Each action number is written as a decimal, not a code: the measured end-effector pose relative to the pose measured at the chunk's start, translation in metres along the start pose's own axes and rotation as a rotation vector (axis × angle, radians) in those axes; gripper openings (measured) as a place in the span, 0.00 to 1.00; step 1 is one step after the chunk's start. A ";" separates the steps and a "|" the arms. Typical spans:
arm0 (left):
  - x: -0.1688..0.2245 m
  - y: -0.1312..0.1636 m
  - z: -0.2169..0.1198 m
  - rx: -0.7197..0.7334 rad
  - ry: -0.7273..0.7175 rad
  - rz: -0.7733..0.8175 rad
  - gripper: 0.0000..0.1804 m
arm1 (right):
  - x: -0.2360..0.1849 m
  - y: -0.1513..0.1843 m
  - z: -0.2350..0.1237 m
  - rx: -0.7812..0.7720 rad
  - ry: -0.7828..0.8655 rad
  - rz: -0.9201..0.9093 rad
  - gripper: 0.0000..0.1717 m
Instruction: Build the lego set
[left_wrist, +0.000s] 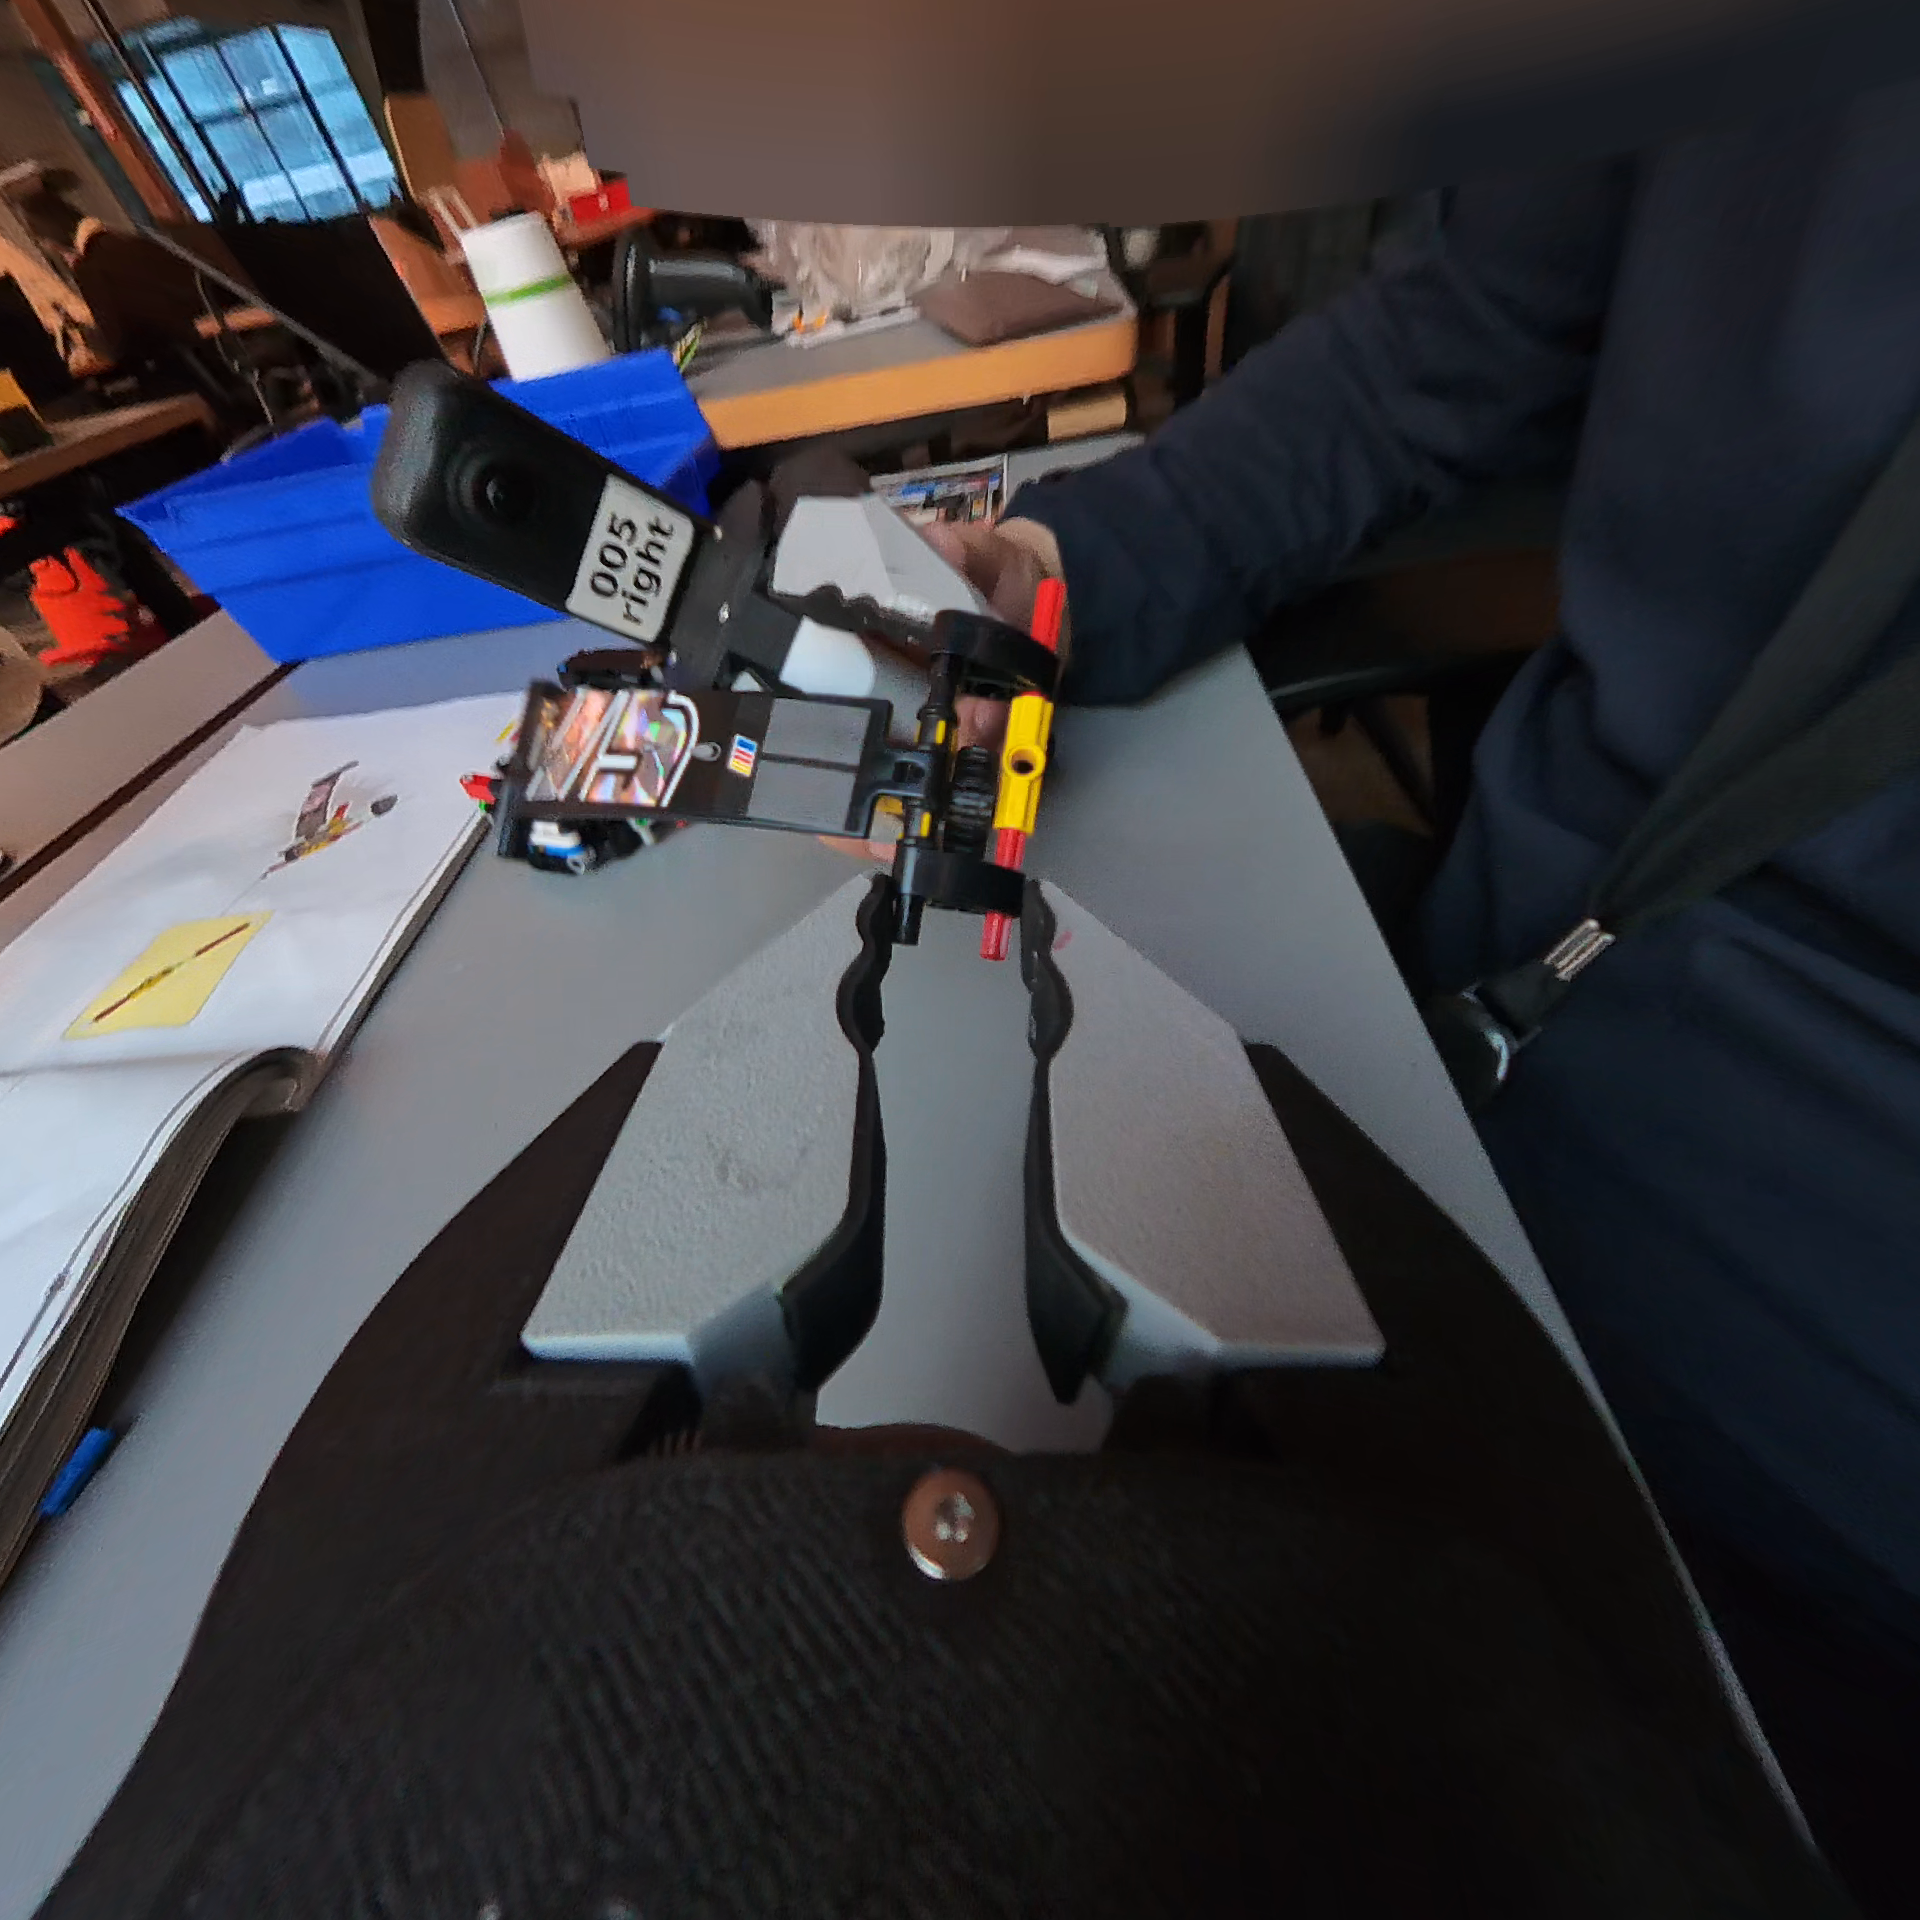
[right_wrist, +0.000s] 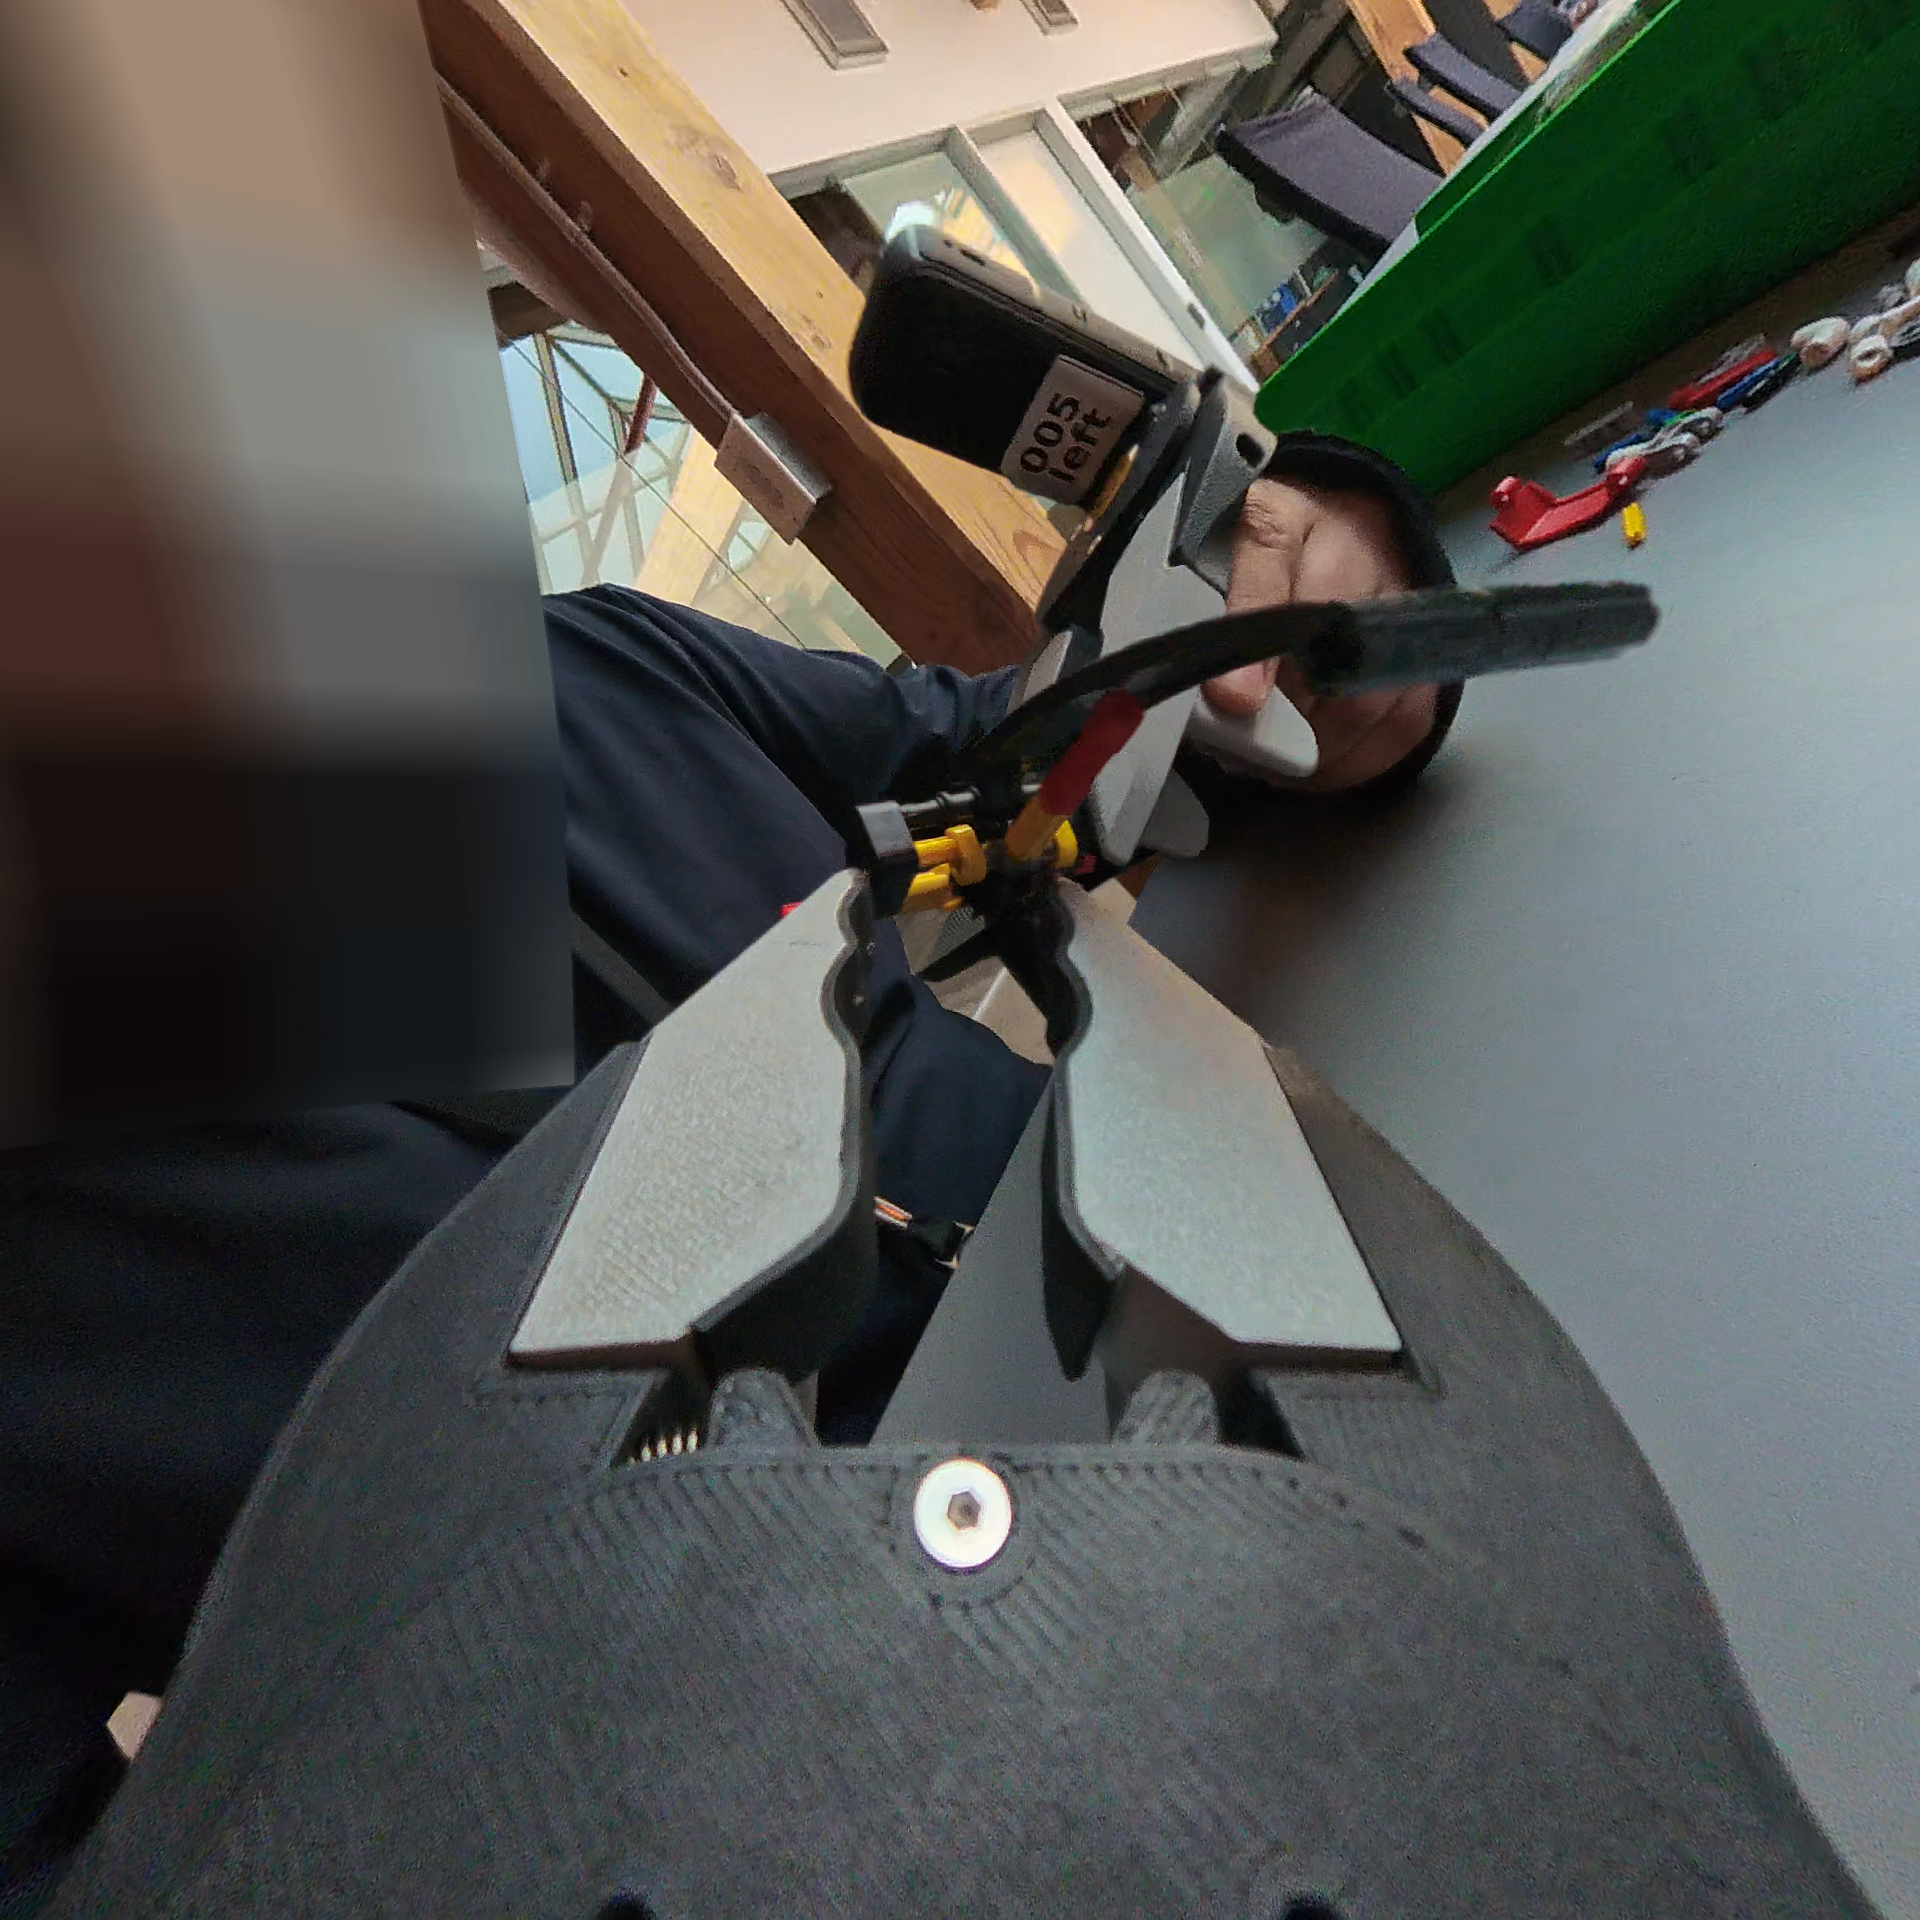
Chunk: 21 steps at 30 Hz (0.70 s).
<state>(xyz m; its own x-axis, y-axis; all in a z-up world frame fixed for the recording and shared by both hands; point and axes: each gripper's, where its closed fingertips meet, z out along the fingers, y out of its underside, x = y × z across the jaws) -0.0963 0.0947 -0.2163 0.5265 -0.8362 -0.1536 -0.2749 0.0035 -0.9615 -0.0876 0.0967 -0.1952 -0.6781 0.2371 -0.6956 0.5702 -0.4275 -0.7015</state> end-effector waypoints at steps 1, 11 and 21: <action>0.000 0.005 0.002 -0.038 -0.009 0.011 0.12 | 0.002 0.002 0.001 -0.020 0.005 0.002 0.18; -0.004 0.049 0.010 -0.341 -0.088 0.108 0.11 | 0.030 0.018 0.004 -0.162 0.138 0.090 0.17; 0.004 0.077 0.008 -0.513 -0.025 0.115 0.11 | 0.048 0.040 0.009 -0.321 0.273 0.073 0.17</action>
<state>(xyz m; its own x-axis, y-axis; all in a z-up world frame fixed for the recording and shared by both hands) -0.1088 0.0957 -0.2929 0.4871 -0.8329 -0.2628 -0.6874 -0.1801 -0.7036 -0.1011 0.0830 -0.2551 -0.5079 0.4572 -0.7301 0.7566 -0.1685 -0.6318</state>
